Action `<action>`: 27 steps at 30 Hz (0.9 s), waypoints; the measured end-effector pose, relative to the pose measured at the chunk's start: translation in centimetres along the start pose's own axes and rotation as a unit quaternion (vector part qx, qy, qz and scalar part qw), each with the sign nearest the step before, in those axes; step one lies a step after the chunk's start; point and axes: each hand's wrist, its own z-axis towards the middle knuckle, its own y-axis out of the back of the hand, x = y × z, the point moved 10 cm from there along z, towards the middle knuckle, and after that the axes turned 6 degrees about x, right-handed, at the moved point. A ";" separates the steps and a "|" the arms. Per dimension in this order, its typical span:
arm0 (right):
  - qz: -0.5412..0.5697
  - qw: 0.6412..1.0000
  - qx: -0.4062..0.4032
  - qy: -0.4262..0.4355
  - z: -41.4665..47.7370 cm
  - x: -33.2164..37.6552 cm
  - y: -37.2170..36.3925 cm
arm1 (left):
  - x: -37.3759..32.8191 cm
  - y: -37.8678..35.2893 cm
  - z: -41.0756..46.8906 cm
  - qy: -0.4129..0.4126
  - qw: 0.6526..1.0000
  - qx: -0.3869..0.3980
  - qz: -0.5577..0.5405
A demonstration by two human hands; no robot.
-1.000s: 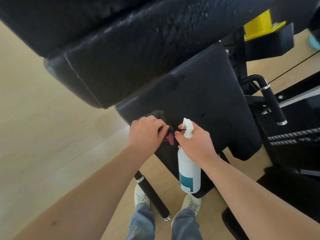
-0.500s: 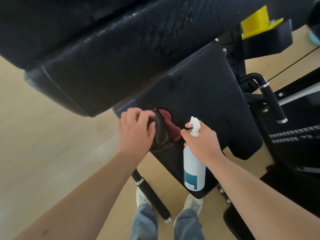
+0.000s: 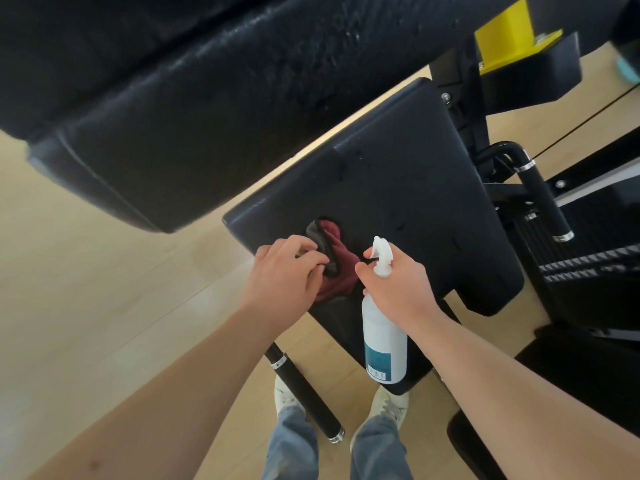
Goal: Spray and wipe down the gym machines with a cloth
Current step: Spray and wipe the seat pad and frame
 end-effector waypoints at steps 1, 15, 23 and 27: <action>0.007 1.000 0.002 -0.001 0.0 0.0 0.0 | 0.3 0.6 0.2 0.007 0.998 -0.016 -0.065; 0.010 1.000 -0.001 0.001 0.2 0.6 -0.5 | -1.6 0.9 0.6 -0.030 0.998 -0.059 0.002; -0.009 1.000 -0.009 0.020 0.7 0.7 -0.7 | 1.0 -3.2 0.8 0.098 0.983 0.030 0.149; 0.004 1.000 -0.002 0.014 0.9 0.6 -0.6 | 1.7 -3.4 1.2 0.104 0.980 0.033 0.168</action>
